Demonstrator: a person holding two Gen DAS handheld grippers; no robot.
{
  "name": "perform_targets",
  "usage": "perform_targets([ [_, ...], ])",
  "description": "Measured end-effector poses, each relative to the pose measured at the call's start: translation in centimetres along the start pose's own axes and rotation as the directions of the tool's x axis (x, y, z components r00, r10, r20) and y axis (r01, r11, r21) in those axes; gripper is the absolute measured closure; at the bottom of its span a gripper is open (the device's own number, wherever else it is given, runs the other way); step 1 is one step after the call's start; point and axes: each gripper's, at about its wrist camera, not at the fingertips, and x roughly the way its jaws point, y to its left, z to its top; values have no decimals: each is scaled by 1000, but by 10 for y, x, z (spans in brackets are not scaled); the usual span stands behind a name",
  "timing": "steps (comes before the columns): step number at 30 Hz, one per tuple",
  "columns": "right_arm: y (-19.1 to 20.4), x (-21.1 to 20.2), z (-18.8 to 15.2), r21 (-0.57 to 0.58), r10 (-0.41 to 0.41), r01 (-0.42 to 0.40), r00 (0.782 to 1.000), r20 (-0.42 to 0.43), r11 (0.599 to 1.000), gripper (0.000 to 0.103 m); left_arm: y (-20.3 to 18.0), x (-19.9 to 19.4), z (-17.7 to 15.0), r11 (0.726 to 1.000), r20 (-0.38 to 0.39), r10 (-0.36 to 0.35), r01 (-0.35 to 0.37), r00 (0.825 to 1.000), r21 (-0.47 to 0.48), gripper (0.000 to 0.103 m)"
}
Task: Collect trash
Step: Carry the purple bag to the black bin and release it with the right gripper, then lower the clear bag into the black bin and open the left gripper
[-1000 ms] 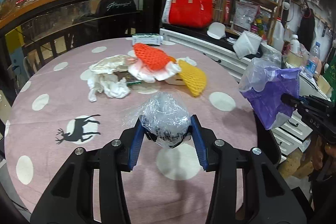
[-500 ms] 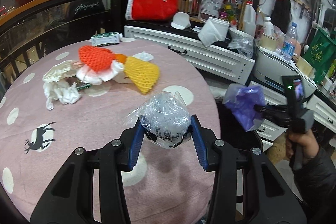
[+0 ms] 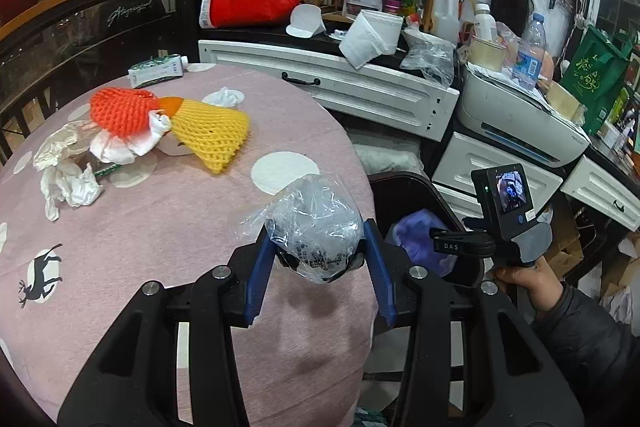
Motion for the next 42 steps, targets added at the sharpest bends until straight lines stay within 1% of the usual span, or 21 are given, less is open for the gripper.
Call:
perform_targets([
  [4,-2,-11,2,-9,-18,18,999,31,1000,30,-12,9,2,999,-15,-25,26,1000,24,58],
  [9,-17,-35,7,45,-34,30,995,91,999,27,-32,26,5,996,-48,-72,74,996,53,59],
  [12,-27,-51,10,79,-54,44,989,138,996,26,-48,41,9,991,-81,-114,119,990,65,59],
  [18,-60,-89,18,182,-96,54,968,231,982,22,-85,85,9,976,-176,-186,203,967,80,58],
  [21,-75,-103,19,231,-100,38,960,261,972,20,-104,107,7,967,-219,-224,245,950,75,58],
  [23,-82,-109,19,254,-102,30,956,277,967,20,-118,121,4,962,-244,-228,257,943,94,58],
  [26,-86,-113,18,265,-101,23,953,287,964,20,-135,141,2,953,-292,-239,281,926,112,58],
  [29,-91,-116,17,278,-103,19,951,291,960,20,-150,157,-3,952,-316,-215,271,924,145,58],
  [36,-89,-123,17,270,-92,6,947,307,963,20,-169,189,-17,947,-367,-195,272,910,170,57],
  [37,-88,-124,17,266,-95,9,946,311,964,20,-170,193,-19,948,-370,-194,271,909,169,54],
  [39,-87,-125,16,261,-91,6,945,314,965,20,-174,198,-21,947,-371,-192,270,909,173,44],
  [40,-87,-126,16,262,-90,5,945,316,965,20,-175,200,-22,946,-369,-191,270,910,177,34],
  [41,-87,-127,16,264,-90,4,944,317,965,20,-176,201,-23,945,-364,-191,271,911,183,25],
  [42,-87,-128,16,265,-90,2,943,321,964,20,-178,202,-24,943,-360,-192,273,913,190,22],
])
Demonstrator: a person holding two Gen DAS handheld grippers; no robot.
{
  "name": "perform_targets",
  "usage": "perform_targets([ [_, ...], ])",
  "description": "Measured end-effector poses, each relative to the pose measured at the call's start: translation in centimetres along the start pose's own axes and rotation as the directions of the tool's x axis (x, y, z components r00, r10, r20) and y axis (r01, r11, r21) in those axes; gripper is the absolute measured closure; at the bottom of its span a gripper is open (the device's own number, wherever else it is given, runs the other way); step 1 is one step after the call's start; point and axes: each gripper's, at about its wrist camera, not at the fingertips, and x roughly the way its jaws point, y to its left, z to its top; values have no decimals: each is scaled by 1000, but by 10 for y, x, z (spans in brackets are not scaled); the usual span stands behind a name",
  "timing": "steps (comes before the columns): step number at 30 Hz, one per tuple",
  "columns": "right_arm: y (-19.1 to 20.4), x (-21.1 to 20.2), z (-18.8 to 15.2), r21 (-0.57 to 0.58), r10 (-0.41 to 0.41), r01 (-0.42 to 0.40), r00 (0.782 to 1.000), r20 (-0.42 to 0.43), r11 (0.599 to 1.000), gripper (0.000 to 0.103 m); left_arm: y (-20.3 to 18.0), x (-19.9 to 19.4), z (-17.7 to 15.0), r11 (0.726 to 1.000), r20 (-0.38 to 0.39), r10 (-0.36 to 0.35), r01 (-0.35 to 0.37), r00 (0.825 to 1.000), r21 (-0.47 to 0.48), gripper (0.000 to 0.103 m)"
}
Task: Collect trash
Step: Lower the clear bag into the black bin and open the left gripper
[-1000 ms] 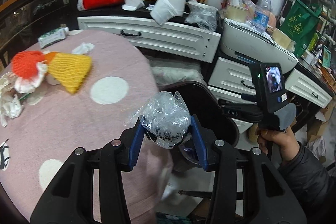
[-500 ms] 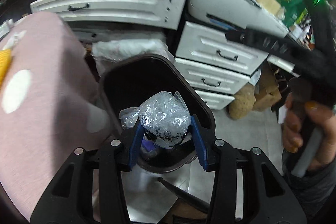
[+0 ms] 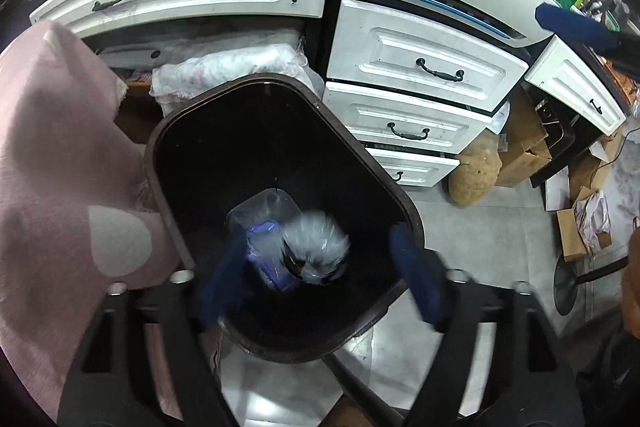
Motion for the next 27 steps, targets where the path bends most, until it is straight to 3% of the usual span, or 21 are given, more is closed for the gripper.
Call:
perform_targets([
  [5,-2,-8,4,4,-1,1,1000,25,1000,17,-4,0,-1,999,21,28,-28,999,35,13],
  [9,-2,-15,5,2,0,0,999,54,1000,16,-5,-10,-6,999,43,22,-23,999,31,12],
  [16,-2,-14,6,-2,4,-4,998,64,1000,13,-17,-53,-21,990,148,63,-81,987,114,8],
  [24,15,-8,0,-43,43,-41,998,44,998,13,-13,-109,-35,987,216,49,-80,975,138,8],
  [27,26,-8,-3,-75,61,-57,997,42,996,13,-6,-132,-43,987,265,74,-109,961,120,8],
])
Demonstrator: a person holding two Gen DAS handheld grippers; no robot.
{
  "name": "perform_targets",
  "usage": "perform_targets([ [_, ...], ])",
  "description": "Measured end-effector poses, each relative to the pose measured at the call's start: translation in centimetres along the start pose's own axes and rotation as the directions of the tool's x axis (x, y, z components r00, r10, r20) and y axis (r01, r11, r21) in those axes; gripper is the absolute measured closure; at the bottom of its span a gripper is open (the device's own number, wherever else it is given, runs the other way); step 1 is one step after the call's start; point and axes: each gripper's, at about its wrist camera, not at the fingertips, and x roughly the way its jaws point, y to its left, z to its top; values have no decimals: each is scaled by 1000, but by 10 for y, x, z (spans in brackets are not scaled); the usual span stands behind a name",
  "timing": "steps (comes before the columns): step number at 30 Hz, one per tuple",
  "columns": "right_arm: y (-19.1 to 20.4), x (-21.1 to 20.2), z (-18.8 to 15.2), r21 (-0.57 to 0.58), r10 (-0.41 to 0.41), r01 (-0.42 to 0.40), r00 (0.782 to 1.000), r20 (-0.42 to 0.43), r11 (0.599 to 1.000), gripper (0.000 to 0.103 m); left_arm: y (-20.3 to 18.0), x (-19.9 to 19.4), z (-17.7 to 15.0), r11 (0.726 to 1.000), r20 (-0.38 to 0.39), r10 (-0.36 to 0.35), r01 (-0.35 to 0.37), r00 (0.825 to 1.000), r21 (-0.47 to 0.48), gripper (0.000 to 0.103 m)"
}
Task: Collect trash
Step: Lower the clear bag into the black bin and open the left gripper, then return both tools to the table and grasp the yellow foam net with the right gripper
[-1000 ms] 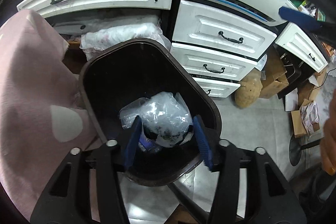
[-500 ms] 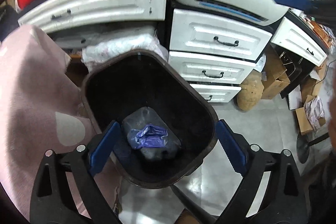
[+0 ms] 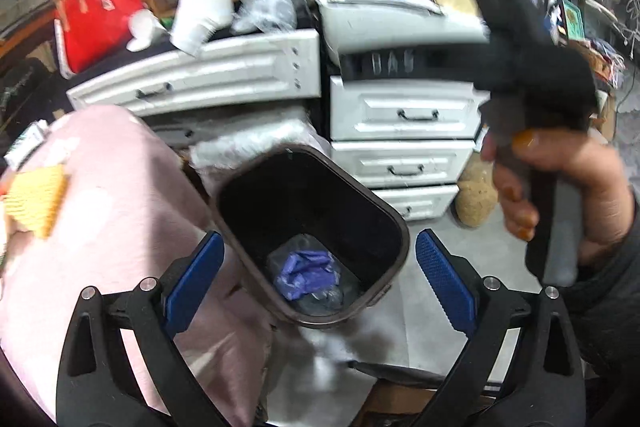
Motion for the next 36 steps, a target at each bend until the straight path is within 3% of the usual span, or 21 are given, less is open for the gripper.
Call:
perform_targets([
  [8,43,0,-9,-100,92,-93,996,-18,991,13,37,-44,-13,996,56,41,-36,998,-78,7],
  [18,128,-14,-11,-267,263,-273,962,-72,924,13,114,-88,-48,966,48,195,-183,980,-183,7],
  [24,187,-17,-7,-337,363,-382,924,-119,861,13,178,-116,-76,919,9,287,-273,958,-283,7],
  [33,267,1,-6,-427,419,-464,886,-200,776,13,259,-152,-117,816,-52,401,-382,915,-434,7],
  [36,297,9,-8,-483,416,-470,882,-222,739,13,279,-160,-124,788,-65,426,-405,902,-464,7],
])
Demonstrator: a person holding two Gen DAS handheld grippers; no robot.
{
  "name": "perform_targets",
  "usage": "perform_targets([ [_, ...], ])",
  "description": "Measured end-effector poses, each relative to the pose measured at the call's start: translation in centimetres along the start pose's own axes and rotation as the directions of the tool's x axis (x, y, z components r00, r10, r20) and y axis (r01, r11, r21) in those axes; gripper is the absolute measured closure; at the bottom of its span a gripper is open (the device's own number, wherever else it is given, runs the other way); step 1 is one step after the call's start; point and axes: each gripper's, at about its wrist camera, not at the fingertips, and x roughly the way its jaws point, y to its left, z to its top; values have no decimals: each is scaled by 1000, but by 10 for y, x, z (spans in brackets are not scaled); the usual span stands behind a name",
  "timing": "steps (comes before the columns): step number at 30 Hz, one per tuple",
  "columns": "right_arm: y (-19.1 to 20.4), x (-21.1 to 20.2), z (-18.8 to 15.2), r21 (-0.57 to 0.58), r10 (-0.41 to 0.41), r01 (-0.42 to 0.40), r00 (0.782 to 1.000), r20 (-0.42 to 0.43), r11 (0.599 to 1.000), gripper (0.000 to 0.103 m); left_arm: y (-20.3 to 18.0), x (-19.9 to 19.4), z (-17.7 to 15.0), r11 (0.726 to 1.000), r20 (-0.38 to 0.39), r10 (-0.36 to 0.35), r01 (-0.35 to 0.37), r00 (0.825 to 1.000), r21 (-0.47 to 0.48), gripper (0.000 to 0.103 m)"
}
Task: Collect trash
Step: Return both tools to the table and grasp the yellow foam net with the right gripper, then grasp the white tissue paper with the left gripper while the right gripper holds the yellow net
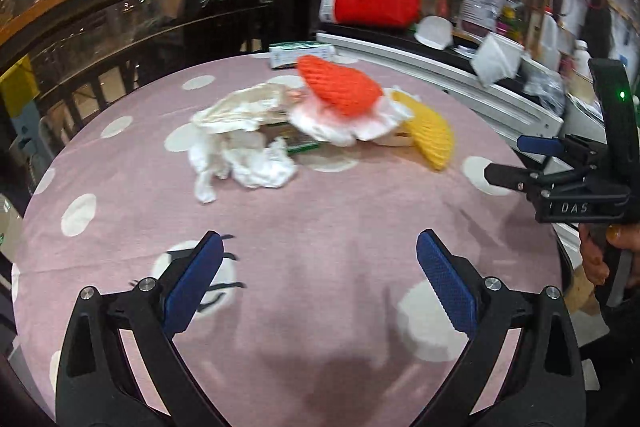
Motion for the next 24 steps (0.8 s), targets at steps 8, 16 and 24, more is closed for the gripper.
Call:
perform_targets([
  [8,16,49,27,-96,-31,26,998,-59,995,27,36,11,16,998,-6,62,-62,998,-20,7],
  [16,6,60,26,-61,-45,39,994,-95,997,84,48,42,51,990,4,132,-132,991,57,7],
  [24,-2,47,21,-10,-43,43,996,-81,999,86,34,76,80,960,30,191,-193,981,204,7],
])
